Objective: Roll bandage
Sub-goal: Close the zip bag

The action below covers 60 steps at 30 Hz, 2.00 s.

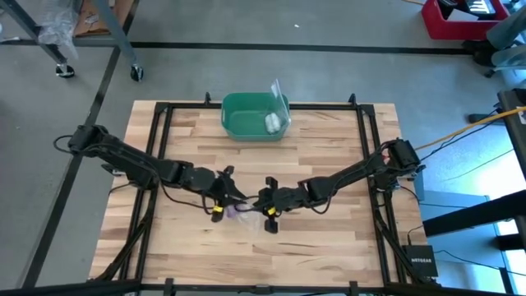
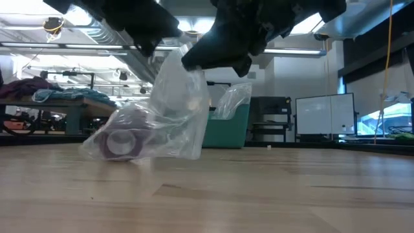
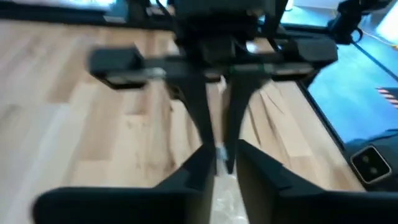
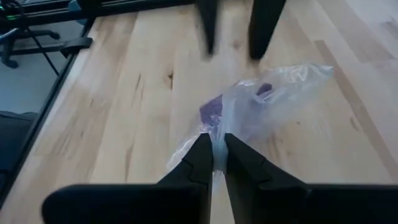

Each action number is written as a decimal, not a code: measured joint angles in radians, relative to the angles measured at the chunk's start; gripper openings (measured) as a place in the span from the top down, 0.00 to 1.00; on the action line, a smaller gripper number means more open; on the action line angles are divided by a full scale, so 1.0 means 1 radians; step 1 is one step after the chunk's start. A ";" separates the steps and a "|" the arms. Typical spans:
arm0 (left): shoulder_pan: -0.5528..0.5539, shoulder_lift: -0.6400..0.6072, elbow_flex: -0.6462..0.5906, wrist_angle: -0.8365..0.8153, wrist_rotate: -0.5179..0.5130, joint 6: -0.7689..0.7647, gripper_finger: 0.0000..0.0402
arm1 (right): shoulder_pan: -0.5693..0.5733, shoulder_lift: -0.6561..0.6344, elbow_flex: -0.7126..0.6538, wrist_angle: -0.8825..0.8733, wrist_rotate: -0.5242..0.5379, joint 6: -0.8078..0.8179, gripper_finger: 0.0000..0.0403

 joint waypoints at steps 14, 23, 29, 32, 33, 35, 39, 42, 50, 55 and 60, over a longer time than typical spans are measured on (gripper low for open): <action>0.011 0.150 0.000 0.088 0.062 -0.001 0.71 | 0.000 0.000 0.000 0.005 -0.003 0.001 0.92; 0.011 0.147 0.000 0.086 0.065 0.062 0.99 | -0.001 0.000 0.000 0.007 -0.015 0.052 0.83; 0.009 0.143 0.000 0.087 0.049 0.062 1.00 | -0.002 -0.114 0.041 -0.292 -0.094 0.055 0.72; 0.008 0.143 0.000 0.087 0.035 0.057 1.00 | 0.000 -0.170 0.038 -0.384 -0.069 0.049 0.68; 0.008 0.143 -0.001 0.087 0.032 0.057 1.00 | 0.004 -0.182 0.025 -0.371 -0.055 0.034 0.68; 0.008 0.143 -0.001 0.088 0.028 0.057 1.00 | 0.023 -0.197 -0.028 -0.265 0.016 -0.007 0.68; 0.008 0.143 -0.001 0.088 0.027 0.054 1.00 | 0.047 -0.188 -0.174 0.066 0.142 -0.054 0.68; 0.003 0.143 -0.001 0.087 0.025 0.051 1.00 | 0.044 -0.182 -0.210 0.197 0.155 -0.036 0.68; 0.003 0.143 -0.001 0.090 0.016 0.070 1.00 | 0.045 -0.181 -0.188 0.196 0.085 -0.002 0.67; 0.003 0.143 -0.001 0.101 0.016 0.068 1.00 | 0.044 -0.121 -0.188 0.233 0.086 0.051 0.73; 0.003 0.143 -0.001 0.100 0.016 0.066 1.00 | 0.044 -0.085 -0.188 0.253 0.110 0.053 0.78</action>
